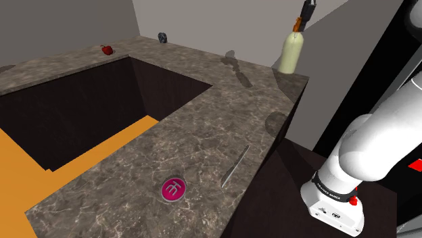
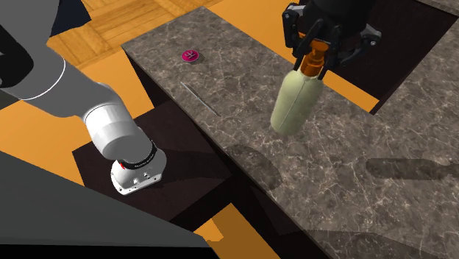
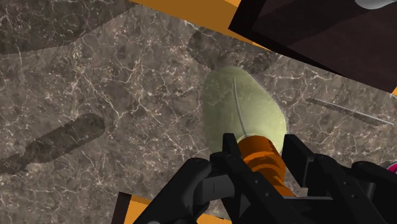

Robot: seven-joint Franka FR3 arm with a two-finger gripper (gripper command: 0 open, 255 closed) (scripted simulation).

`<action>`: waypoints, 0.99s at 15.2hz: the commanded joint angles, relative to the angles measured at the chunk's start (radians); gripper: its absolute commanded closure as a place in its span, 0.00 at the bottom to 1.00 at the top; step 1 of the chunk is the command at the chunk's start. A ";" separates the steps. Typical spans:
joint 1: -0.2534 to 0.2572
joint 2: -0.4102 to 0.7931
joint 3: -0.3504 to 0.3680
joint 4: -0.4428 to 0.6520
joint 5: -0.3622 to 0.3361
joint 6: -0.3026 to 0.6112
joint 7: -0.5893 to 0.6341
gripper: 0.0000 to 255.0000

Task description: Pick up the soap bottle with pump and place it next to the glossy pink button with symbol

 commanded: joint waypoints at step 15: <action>0.100 -0.212 0.325 -0.370 -0.014 0.159 0.447 1.00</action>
